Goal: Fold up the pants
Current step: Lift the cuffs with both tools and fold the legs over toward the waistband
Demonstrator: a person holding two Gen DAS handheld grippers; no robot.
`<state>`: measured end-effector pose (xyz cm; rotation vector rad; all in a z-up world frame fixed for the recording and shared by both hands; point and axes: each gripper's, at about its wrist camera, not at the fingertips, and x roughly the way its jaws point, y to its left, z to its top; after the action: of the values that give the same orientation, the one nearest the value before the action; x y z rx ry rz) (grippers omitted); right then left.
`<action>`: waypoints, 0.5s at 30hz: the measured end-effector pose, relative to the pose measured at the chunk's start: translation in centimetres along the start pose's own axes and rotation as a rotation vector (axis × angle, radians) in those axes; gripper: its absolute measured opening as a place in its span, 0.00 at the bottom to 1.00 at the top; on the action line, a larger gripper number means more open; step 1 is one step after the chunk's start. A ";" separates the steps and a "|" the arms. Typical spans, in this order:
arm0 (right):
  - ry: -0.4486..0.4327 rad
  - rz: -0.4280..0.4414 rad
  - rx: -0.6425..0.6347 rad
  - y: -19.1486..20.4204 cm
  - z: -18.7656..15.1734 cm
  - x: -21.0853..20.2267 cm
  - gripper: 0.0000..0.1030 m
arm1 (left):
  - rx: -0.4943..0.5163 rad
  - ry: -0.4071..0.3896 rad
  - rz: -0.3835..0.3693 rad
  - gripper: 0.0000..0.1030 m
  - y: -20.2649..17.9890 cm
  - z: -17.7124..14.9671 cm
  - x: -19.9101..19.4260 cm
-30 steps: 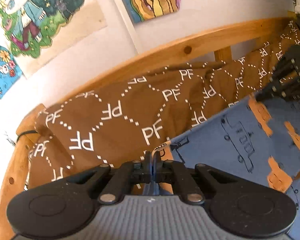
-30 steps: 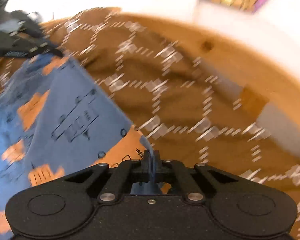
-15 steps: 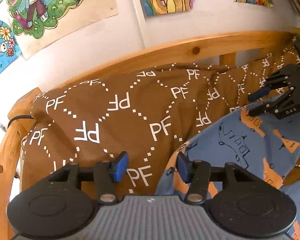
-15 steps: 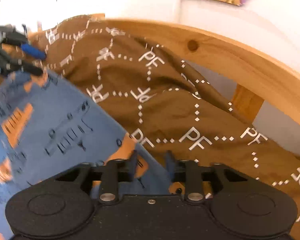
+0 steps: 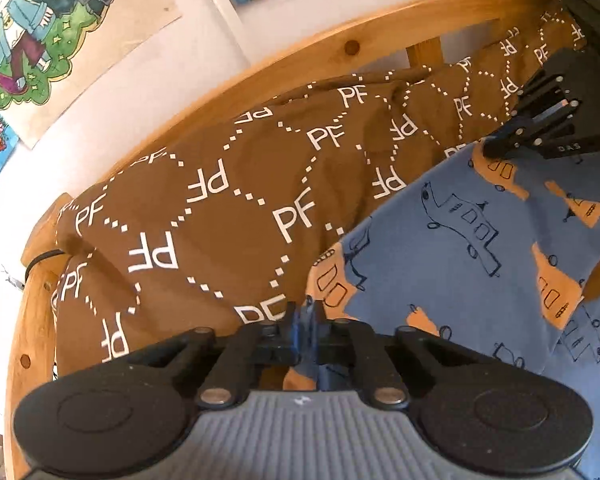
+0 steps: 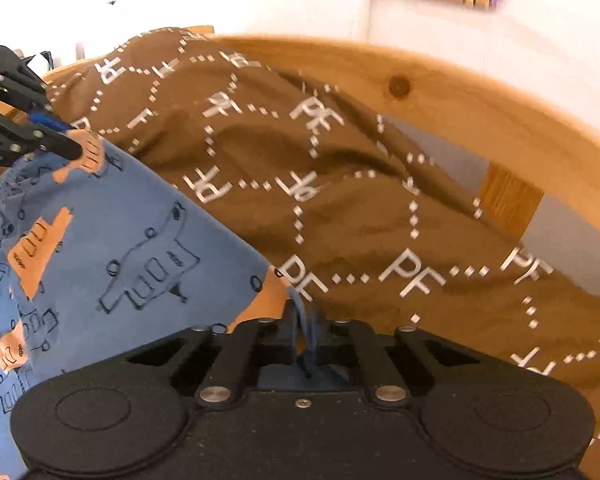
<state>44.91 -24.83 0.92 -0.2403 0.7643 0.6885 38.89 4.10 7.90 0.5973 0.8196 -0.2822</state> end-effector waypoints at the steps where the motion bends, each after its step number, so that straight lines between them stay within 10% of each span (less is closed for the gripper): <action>1: -0.014 -0.009 -0.004 0.3 -0.1 -0.5 0.00 | -0.004 -0.014 -0.003 0.03 -0.1 -0.2 -0.3; 15: -0.219 -0.168 -0.205 10.0 -6.1 -14.2 0.00 | 0.216 -0.284 0.076 0.02 -5.3 -6.3 -9.3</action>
<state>27.64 -26.80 7.03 -0.4044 0.4580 0.6216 26.56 3.72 9.53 0.7686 0.4947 -0.3789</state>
